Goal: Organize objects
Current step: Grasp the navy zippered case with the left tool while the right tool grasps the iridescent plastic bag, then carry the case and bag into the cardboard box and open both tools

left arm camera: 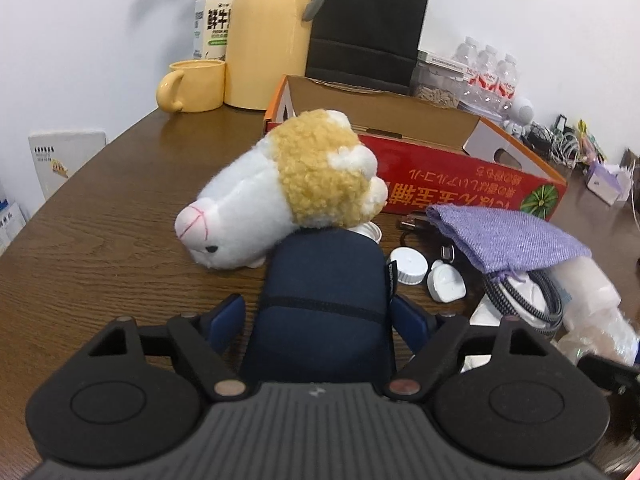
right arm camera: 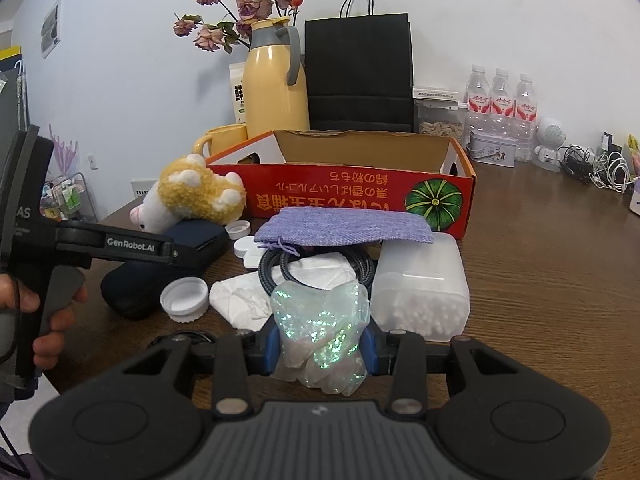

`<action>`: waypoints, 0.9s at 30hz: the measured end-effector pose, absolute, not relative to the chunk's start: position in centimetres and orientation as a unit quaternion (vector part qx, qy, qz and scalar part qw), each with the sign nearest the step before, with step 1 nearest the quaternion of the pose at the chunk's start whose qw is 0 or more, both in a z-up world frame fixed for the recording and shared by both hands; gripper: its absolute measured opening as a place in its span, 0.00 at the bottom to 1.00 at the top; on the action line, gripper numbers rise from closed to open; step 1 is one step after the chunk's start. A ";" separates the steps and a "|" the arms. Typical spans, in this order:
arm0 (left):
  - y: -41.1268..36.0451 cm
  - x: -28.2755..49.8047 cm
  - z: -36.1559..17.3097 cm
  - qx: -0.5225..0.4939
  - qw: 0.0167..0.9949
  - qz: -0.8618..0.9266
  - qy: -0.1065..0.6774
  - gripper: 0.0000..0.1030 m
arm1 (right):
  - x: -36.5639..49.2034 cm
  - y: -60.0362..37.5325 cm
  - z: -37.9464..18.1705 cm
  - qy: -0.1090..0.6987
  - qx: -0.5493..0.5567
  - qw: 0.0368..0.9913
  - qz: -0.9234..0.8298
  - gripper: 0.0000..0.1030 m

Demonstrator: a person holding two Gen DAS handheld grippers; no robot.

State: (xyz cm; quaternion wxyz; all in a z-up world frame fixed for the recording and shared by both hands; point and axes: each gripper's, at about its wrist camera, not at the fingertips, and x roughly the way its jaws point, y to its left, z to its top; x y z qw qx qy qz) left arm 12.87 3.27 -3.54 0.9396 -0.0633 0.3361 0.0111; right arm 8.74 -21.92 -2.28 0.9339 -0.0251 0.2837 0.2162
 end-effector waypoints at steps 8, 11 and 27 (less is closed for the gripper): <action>1.6 13.5 -3.4 -0.012 0.939 0.011 0.343 0.63 | 8.7 -21.9 -2.0 0.277 -0.028 0.936 0.217 0.37; 1.7 13.0 -3.0 -0.018 0.939 0.004 0.343 0.62 | 8.5 -21.9 -1.6 0.271 -0.031 0.938 0.216 0.37; 0.3 10.8 7.1 -0.026 0.962 -0.061 0.266 0.62 | 10.8 -22.9 4.6 0.199 -0.039 0.956 0.210 0.37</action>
